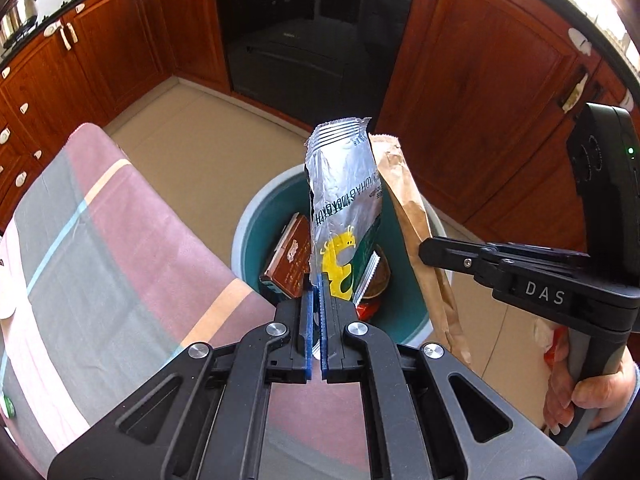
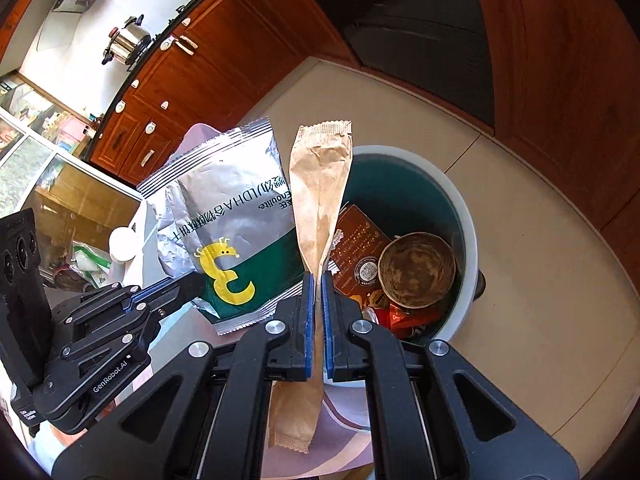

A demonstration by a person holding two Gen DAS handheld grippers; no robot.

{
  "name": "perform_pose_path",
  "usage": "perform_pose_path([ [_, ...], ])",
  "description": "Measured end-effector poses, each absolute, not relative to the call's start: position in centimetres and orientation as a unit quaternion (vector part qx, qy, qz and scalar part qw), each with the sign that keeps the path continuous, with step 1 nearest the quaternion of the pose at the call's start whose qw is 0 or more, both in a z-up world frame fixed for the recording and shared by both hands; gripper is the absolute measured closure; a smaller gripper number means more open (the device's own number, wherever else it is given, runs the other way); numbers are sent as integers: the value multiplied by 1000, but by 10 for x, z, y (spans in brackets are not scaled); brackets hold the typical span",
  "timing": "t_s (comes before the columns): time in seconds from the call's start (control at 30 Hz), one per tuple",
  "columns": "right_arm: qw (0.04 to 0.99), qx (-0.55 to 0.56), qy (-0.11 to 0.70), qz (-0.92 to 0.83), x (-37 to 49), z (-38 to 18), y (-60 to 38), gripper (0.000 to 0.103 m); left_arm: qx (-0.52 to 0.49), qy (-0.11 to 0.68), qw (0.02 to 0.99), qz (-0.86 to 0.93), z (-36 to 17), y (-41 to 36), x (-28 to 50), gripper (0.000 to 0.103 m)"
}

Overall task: Collect trash
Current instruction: 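Open both grippers to drop the snack bag and paper strip into the bin, then move both grippers back to the table toward the small bowl and paper cup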

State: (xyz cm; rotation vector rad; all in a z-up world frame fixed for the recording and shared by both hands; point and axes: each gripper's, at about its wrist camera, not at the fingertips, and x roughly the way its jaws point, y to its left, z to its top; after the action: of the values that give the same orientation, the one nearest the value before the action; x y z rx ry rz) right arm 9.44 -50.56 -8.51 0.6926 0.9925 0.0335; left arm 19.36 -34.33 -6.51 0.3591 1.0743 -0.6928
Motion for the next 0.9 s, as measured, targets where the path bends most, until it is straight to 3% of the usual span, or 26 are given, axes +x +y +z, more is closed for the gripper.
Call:
perform_pose_path([
  [0.17,815,330,476,14,100,-97,-508,98,165,508,782,-322,-75,-347,199,100],
  [0.27,813,333,478,9,101,-100,-511,91,165,510,780,-324,-76,-346,199,98],
  [0.3,812,335,477,7,102,-100,-511,84,163,512,778,-326,-77,-347,200,97],
  [0.33,811,337,477,6,102,-100,-511,71,162,514,777,-327,-77,-347,200,86],
  [0.37,811,339,476,4,102,-100,-512,64,162,514,777,-325,-77,-347,200,63],
  [0.43,813,344,470,1,100,-99,-513,38,163,498,791,-317,-72,-344,197,40],
  [0.5,813,348,467,-2,99,-97,-513,27,163,486,799,-314,-68,-341,195,37],
  [0.9,821,327,468,-30,94,-77,-505,18,130,483,805,-318,-53,-318,191,22],
])
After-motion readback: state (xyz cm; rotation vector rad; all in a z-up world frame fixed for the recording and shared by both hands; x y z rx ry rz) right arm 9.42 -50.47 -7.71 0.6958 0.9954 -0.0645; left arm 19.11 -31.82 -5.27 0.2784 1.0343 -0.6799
